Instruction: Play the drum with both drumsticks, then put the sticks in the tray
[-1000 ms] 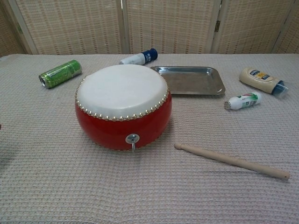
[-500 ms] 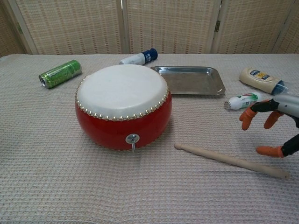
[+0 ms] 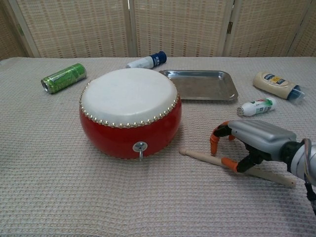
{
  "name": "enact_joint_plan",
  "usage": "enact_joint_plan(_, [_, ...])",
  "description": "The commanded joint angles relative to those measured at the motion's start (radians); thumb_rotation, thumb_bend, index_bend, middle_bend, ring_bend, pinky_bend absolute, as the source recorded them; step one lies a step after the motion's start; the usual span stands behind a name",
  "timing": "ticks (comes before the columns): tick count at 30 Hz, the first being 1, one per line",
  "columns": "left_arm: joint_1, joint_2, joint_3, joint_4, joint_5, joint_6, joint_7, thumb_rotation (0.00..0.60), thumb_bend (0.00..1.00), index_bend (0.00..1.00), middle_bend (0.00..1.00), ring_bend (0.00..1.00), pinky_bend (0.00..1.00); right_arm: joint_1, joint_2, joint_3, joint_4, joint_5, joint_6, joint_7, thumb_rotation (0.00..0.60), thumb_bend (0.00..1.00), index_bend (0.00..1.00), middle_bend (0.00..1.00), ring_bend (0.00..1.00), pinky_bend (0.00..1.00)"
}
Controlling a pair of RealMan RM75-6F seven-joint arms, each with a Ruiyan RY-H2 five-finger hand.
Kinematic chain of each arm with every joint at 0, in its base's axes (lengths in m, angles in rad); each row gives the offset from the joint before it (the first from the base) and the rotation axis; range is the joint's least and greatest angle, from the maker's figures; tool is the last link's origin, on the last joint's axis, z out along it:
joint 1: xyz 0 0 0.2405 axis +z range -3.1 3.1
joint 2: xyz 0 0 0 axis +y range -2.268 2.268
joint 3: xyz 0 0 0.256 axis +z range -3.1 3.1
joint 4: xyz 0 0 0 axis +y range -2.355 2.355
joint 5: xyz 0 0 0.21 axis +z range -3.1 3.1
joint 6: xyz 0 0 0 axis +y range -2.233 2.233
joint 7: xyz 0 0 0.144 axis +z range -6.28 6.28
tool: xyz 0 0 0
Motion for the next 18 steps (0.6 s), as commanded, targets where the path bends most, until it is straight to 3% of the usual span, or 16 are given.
enact_joint_plan(1, [0.002, 0.0, 0.001, 0.002, -0.002, -0.001, -0.005, 0.6, 0.63, 0.99, 1.0, 1.0, 1.0, 0.006, -0.005, 0.001, -0.004, -0.006, 0.002, 0.008, 0.6, 0.33, 0.44, 0.23, 0.02, 0.23])
enact_joint_plan(9, [0.002, 0.003, 0.007, 0.011, 0.0, -0.005, -0.012, 0.6, 0.63, 0.98, 1.0, 1.0, 1.0, 0.007, 0.011, -0.008, -0.035, -0.025, 0.033, 0.02, 0.6, 0.33, 0.43, 0.23, 0.02, 0.23])
enact_joint_plan(18, [0.001, 0.007, 0.016, 0.011, 0.003, -0.013, -0.014, 0.6, 0.63, 0.98, 1.0, 1.0, 1.0, 0.036, -0.034, -0.008, 0.007, 0.002, 0.017, -0.03, 0.6, 0.33, 0.41, 0.23, 0.02, 0.23])
